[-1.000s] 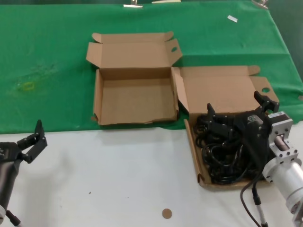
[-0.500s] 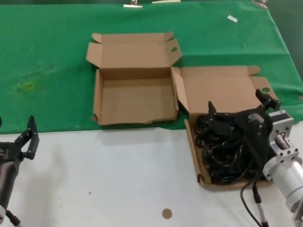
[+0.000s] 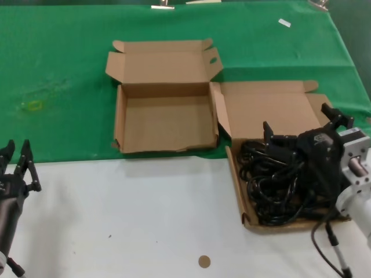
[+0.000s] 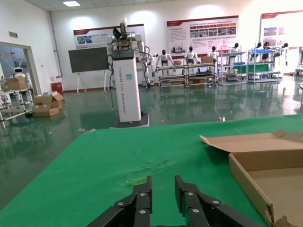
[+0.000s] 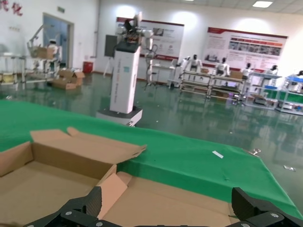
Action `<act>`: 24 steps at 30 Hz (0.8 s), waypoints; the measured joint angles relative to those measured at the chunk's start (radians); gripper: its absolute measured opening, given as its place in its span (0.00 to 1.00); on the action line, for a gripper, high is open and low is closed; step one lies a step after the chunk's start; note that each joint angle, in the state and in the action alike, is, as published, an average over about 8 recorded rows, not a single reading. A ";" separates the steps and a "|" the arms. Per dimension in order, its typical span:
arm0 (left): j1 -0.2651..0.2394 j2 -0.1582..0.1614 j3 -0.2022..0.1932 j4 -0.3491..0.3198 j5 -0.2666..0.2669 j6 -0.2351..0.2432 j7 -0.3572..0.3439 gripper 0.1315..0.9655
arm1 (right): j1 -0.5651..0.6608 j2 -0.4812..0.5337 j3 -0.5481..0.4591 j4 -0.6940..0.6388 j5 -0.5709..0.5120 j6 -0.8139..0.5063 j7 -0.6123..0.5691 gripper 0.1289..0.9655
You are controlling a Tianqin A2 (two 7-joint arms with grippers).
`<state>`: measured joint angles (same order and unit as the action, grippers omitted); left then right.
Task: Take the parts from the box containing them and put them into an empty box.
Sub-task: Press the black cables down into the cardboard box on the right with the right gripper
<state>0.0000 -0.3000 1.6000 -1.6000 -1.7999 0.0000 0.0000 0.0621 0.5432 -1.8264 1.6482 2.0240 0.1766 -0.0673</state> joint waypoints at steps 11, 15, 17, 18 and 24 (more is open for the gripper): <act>0.000 0.000 0.000 0.000 0.000 0.000 0.000 0.08 | 0.094 0.327 -0.226 0.076 0.280 0.070 -0.069 1.00; 0.000 0.000 0.000 0.000 0.000 0.000 0.000 0.04 | 0.151 0.429 -0.312 0.088 0.327 0.046 -0.092 1.00; 0.000 0.000 0.000 0.000 0.000 0.000 0.000 0.03 | 0.186 0.476 -0.359 0.087 0.340 0.023 -0.102 1.00; 0.000 0.000 0.000 0.000 0.000 0.000 0.000 0.03 | 0.205 0.498 -0.384 0.086 0.344 0.010 -0.106 1.00; 0.000 0.000 0.000 0.000 0.000 0.000 0.000 0.02 | 0.334 0.603 -0.528 0.057 0.323 -0.085 -0.101 1.00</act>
<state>0.0000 -0.3000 1.6000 -1.6000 -1.7998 0.0000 -0.0001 0.3959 1.1460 -2.3544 1.7053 2.3475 0.0920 -0.1684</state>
